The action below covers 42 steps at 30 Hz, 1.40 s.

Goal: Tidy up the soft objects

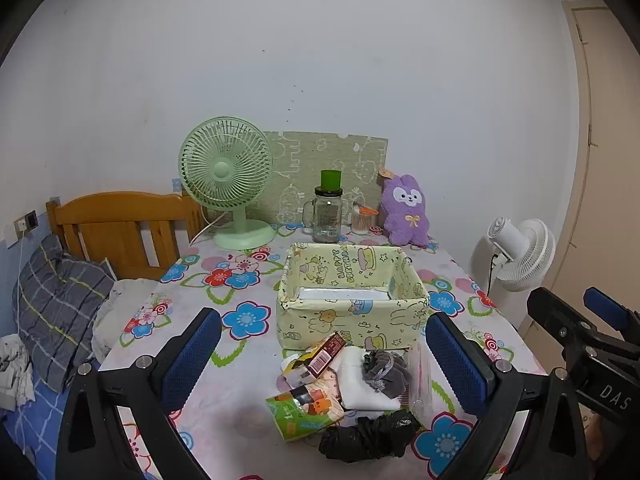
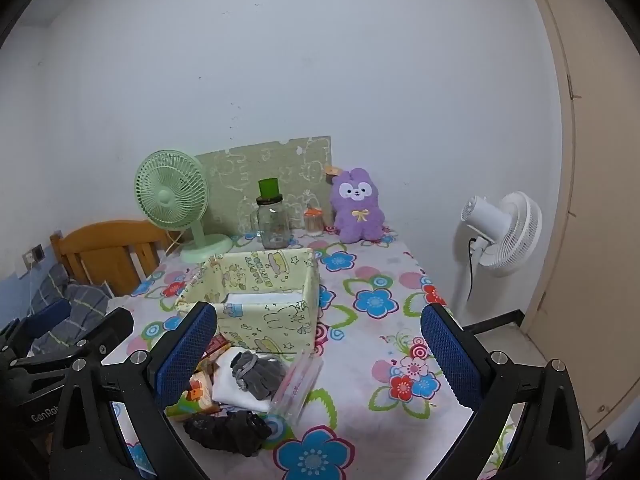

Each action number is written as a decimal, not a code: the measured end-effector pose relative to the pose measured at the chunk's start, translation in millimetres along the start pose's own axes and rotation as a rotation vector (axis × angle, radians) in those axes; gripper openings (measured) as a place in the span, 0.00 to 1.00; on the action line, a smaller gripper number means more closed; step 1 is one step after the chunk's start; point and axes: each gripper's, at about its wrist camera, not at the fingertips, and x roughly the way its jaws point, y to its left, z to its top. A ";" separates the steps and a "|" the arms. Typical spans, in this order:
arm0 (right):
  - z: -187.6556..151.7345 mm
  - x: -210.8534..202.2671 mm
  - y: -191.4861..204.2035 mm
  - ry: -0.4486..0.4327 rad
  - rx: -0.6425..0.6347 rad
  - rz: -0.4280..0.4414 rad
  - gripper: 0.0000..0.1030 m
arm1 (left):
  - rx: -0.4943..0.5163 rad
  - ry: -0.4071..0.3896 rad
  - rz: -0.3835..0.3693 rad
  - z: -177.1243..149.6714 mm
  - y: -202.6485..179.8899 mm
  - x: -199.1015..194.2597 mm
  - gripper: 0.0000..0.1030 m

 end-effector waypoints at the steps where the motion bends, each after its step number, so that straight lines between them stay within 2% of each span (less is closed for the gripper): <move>1: -0.2 0.7 -0.5 0.000 0.000 0.000 1.00 | 0.000 0.000 0.001 -0.6 -0.1 -0.1 0.99; 42: 1.5 1.8 -1.8 0.010 0.017 0.001 1.00 | 0.003 0.008 0.011 -0.9 -2.0 6.6 0.99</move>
